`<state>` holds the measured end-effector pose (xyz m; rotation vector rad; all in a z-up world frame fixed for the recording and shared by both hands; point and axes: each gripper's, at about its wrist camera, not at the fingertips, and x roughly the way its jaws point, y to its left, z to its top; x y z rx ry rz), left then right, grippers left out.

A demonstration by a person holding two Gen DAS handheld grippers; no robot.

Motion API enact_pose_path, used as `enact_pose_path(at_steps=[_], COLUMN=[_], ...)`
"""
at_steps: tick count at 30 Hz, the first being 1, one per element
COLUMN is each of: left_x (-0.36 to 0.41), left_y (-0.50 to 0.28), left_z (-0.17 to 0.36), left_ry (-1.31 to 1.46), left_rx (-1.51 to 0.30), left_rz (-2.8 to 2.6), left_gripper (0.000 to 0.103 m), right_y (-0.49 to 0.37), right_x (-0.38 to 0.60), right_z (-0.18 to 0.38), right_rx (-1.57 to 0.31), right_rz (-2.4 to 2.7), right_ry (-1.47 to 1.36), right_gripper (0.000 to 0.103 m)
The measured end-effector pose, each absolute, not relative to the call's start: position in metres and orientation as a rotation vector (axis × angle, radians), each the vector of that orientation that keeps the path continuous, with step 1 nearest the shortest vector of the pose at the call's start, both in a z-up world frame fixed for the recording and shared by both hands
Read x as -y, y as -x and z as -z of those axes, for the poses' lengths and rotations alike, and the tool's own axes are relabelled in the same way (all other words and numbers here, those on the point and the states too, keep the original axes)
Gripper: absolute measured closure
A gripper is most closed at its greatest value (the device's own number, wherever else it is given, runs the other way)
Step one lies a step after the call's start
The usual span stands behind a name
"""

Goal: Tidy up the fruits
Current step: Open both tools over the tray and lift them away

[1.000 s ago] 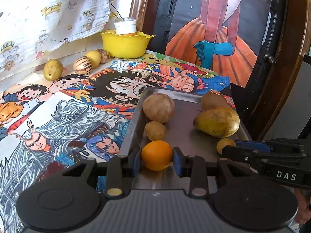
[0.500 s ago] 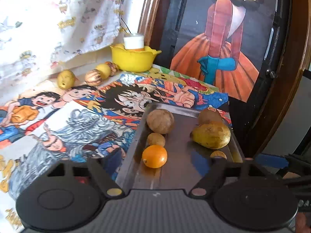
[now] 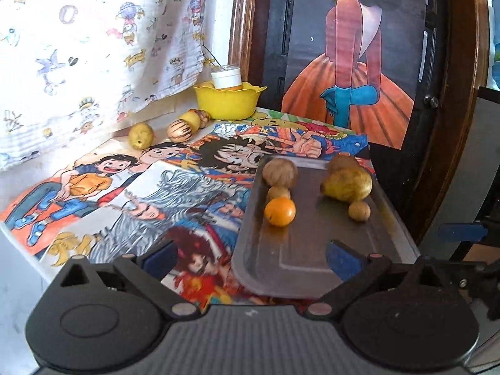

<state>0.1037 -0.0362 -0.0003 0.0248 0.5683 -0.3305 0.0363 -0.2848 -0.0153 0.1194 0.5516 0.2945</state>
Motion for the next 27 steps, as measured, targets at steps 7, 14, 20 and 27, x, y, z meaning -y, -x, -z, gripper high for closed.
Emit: enact_pose_path(at_steps=[7,14,20,27], left_x=[0.025,0.014,-0.002,-0.028], left_y=[-0.083,-0.072,-0.075,-0.092], left_z=[0.000,-0.005,-0.005,-0.013], left_ry=[-0.112,-0.191,-0.222,-0.250], left_rx=[-0.552,-0.569,-0.603,-0.639], left_rz=[0.340,0.364,0.331,0.252], left_gripper=[0.000,0.000,0.000,0.000], right_y=[-0.023,-0.020,-0.027,-0.043], right_x=[0.275,0.262,0.245,0.225], right_z=[0.012,0.005,-0.006,-0.027], right_rx=[-0.606,-0.654,-0.692,-0.729], right_rz=[-0.344,-0.372,-0.379,-0.430], right_ry=[-0.120,-0.096,-0.080,-0.102], right_gripper=[0.001,0.001,0.001,0.001])
